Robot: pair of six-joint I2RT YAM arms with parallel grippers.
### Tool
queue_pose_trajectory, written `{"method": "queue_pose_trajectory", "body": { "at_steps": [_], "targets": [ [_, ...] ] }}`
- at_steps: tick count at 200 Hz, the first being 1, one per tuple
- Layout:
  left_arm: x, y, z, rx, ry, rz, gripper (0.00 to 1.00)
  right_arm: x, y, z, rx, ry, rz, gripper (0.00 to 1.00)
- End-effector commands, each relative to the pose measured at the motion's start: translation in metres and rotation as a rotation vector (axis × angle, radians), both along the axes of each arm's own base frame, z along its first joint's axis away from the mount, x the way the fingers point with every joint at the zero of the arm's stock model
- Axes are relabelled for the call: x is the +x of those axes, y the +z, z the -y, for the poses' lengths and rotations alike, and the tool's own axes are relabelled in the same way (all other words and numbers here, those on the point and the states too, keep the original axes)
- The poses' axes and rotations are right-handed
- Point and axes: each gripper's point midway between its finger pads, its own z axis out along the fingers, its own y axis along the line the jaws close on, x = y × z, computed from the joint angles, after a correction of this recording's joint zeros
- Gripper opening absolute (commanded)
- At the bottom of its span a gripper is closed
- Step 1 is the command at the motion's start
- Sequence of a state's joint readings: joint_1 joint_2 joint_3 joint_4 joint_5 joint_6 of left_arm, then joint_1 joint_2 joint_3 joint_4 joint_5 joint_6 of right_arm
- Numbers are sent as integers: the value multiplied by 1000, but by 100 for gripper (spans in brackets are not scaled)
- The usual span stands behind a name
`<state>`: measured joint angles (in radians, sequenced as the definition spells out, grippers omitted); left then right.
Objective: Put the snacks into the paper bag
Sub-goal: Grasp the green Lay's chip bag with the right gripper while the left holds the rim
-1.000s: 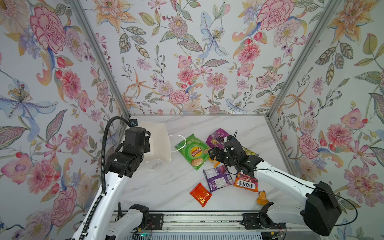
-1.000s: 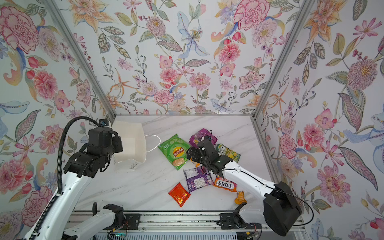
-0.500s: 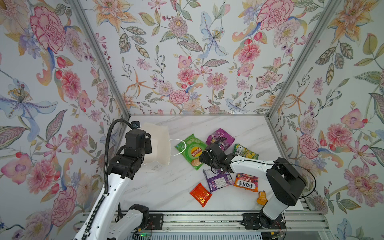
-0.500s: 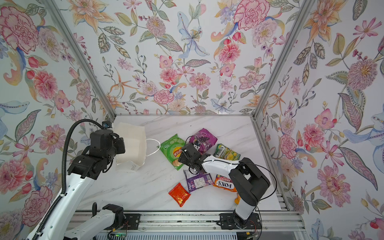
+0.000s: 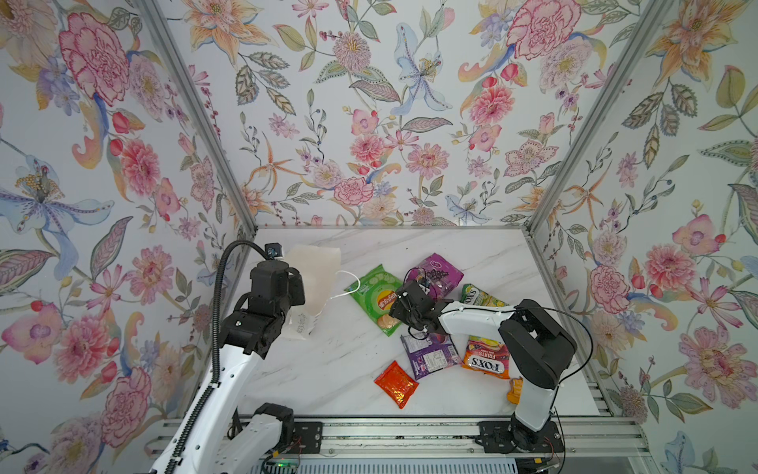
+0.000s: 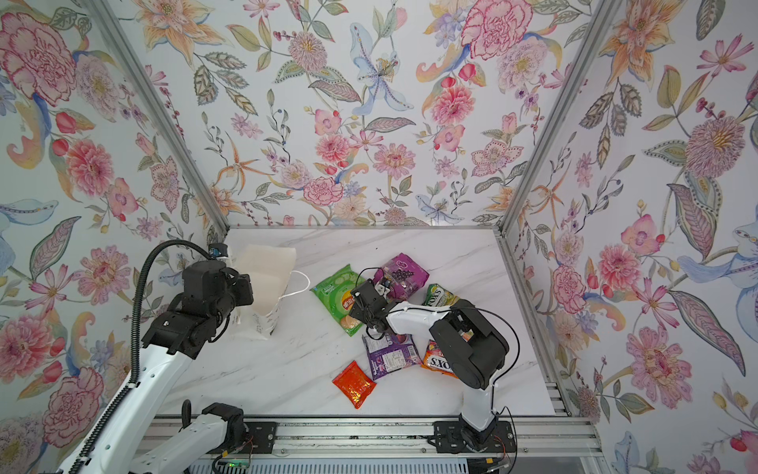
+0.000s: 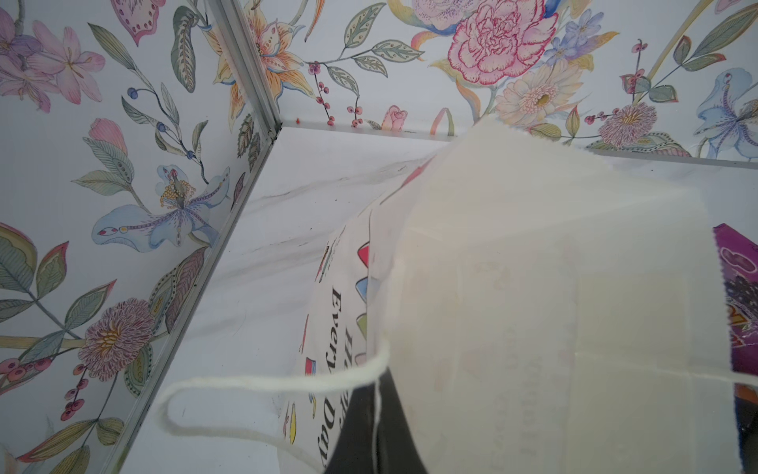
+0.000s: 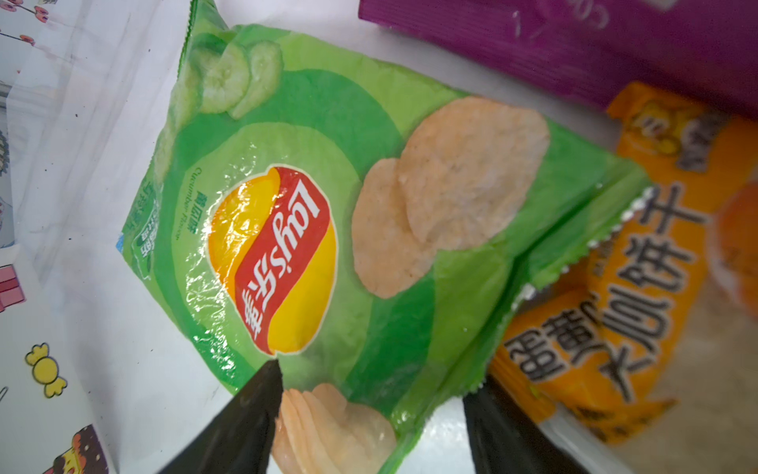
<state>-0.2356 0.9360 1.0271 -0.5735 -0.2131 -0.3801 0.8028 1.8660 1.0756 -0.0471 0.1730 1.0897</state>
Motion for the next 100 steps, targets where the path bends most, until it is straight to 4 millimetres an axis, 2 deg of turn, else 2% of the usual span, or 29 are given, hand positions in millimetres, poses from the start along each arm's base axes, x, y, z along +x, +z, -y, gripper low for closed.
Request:
{"method": "queue_pose_trajectory", "body": {
  "at_steps": [1,47,87,100],
  "targets": [
    [0,7,-1,-4,-7,30,0,7,-5,-1,-10,-26,-11,69],
    [2,6,0,-9,-11,23,0,11,-10,-6,-5,-20,-23,54],
    [1,6,1,-15,-14,17,0,12,-4,-7,14,1,-13,18],
    [1,7,1,-19,-14,16,0,11,-3,-8,28,6,-6,10]
  ]
}}
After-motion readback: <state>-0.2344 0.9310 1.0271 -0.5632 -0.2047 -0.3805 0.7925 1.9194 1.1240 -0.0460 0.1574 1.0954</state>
